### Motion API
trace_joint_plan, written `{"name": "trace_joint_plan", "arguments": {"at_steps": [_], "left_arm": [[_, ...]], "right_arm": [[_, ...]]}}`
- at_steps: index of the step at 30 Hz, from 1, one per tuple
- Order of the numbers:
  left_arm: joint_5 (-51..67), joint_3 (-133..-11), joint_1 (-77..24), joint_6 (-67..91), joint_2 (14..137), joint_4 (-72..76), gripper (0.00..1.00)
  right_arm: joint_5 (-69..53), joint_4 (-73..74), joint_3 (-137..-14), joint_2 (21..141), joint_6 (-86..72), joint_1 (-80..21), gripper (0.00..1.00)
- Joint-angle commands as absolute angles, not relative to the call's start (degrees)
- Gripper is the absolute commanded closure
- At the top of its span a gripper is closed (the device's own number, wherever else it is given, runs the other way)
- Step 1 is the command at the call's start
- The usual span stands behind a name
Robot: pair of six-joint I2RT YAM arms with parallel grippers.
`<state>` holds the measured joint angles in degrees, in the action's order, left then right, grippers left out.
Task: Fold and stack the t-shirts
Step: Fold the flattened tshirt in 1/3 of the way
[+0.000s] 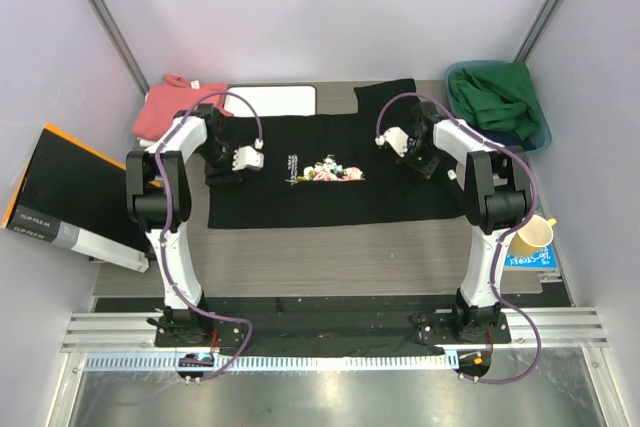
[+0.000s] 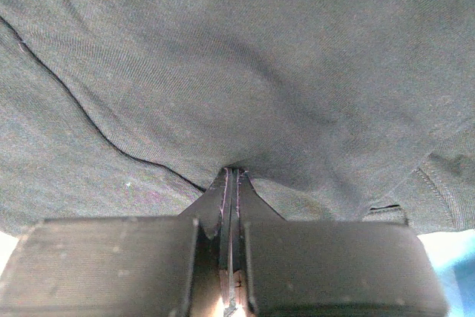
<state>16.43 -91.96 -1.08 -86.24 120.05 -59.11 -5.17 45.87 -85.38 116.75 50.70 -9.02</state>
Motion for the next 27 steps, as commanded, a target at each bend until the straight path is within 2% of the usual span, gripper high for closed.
{"name": "trace_joint_plan", "arguments": {"at_steps": [1, 2, 5, 8, 10, 14, 15, 27], "left_arm": [[16.3, -93.4, -0.8, -87.4, 120.8, -59.9, 0.44], [16.3, -93.7, -0.7, -87.3, 120.9, -59.9, 0.50], [15.7, -93.8, -0.8, -87.2, 120.9, -59.6, 0.57], [15.6, -94.1, -0.8, -87.1, 120.8, -59.8, 0.60], [15.6, -94.2, -0.8, -87.0, 120.5, -60.3, 0.60], [15.6, -95.4, -0.8, -87.3, 119.7, -62.1, 0.41], [15.5, -95.4, -0.8, -87.4, 119.3, -62.3, 0.40], [15.7, -98.3, -0.7, -88.3, 119.4, -66.0, 0.48]], "right_arm": [[-6.0, 46.5, -85.5, 118.4, 50.6, -9.8, 0.99], [-6.0, 46.5, -85.4, 118.4, 50.6, -9.8, 0.99], [-5.7, 46.5, -85.1, 118.4, 50.7, -9.8, 0.99], [-5.8, 46.5, -85.0, 118.6, 50.7, -9.8, 0.99], [-5.7, 46.5, -85.0, 118.8, 50.8, -10.0, 0.99], [-5.1, 46.5, -84.8, 119.2, 51.2, -10.4, 0.99], [-5.1, 46.5, -84.8, 119.4, 51.2, -10.5, 0.99], [-5.2, 46.5, -85.5, 119.8, 51.2, -11.1, 0.99]]}}
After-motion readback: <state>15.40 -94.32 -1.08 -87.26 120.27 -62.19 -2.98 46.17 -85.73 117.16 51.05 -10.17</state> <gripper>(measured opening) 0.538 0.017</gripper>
